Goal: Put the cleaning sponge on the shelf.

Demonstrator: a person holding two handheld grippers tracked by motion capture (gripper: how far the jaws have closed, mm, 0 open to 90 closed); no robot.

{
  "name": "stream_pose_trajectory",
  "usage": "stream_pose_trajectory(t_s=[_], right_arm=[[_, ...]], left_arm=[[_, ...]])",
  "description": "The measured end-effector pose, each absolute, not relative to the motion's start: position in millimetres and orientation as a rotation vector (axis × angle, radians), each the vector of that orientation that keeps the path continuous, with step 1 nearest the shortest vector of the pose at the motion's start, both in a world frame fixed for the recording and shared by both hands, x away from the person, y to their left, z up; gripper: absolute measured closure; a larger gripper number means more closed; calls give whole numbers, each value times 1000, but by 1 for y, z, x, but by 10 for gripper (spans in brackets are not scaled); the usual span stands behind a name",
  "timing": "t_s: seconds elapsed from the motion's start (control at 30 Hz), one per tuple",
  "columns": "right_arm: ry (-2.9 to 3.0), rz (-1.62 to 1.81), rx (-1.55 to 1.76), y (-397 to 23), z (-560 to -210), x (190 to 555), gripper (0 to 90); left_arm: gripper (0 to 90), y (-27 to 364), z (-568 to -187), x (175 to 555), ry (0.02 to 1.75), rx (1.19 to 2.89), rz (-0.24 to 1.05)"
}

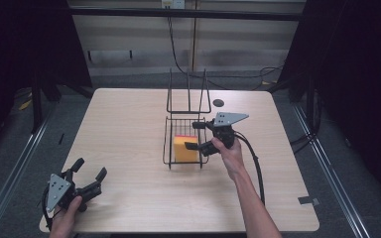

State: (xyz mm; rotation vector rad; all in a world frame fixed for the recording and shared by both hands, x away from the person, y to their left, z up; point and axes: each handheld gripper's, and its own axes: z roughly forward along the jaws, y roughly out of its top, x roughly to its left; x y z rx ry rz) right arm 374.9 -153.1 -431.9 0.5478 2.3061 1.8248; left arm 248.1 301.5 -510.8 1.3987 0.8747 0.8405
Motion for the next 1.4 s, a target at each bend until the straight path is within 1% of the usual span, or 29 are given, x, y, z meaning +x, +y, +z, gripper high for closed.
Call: stream_pose_trajectory(t_s=[0.33,0.8,1.4], right_arm=[[2254,1832,591,-161,-427,366,133],[2179,1769,650,-184,-418,345,137],[2076,1743,746,-227,-430,308,140]], left_arm=[[156,302,-511,248,875,1399,843],[156,302,-511,248,874,1403,844],[156,302,-511,248,874,1403,844]])
